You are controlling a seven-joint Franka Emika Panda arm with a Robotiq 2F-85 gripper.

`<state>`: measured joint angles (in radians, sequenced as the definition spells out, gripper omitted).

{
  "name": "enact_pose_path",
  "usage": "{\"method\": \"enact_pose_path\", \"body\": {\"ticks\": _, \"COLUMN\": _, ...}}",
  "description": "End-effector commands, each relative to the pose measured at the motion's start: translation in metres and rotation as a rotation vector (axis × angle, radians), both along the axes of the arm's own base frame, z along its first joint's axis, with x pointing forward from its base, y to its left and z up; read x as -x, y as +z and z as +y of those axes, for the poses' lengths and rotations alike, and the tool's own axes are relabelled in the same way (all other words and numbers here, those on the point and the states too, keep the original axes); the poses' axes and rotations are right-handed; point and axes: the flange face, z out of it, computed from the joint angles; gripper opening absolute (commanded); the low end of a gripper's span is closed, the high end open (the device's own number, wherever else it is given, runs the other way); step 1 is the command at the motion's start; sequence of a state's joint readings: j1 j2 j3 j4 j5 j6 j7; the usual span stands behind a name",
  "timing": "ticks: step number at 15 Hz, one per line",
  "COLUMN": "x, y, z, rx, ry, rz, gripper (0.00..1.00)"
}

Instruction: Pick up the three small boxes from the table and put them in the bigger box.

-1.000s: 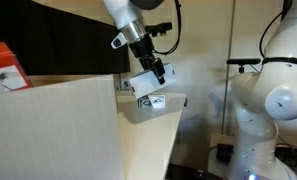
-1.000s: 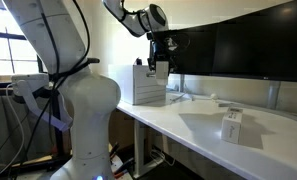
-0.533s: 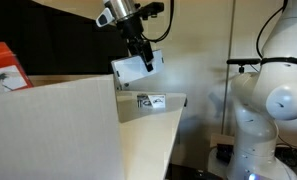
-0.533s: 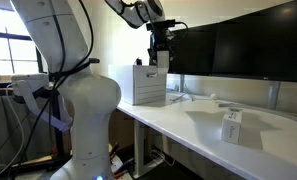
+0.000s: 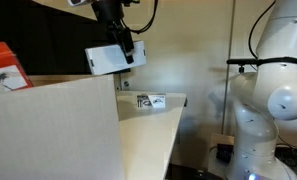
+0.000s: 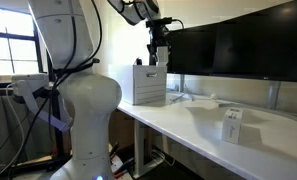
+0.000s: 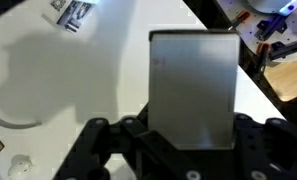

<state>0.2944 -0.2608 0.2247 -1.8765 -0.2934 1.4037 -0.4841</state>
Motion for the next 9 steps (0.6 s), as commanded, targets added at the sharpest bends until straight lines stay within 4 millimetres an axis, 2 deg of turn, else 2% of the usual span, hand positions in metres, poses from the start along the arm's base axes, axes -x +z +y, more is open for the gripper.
{"method": "enact_pose_path", "body": {"ticks": 1, "x": -0.017, "y": 0.026, "z": 0.017, "rx": -0.023, "ry": 0.024, "rz": -0.013, "gripper": 0.31}}
{"method": "enact_pose_path", "body": {"ticks": 6, "x": -0.032, "y": 0.051, "z": 0.064, "rx": -0.054, "ry": 0.023, "rz": -0.058, "gripper": 0.31}}
{"method": "enact_pose_path", "body": {"ticks": 9, "x": -0.030, "y": 0.052, "z": 0.102, "rx": -0.051, "ry": 0.043, "rz": -0.056, "gripper": 0.31}}
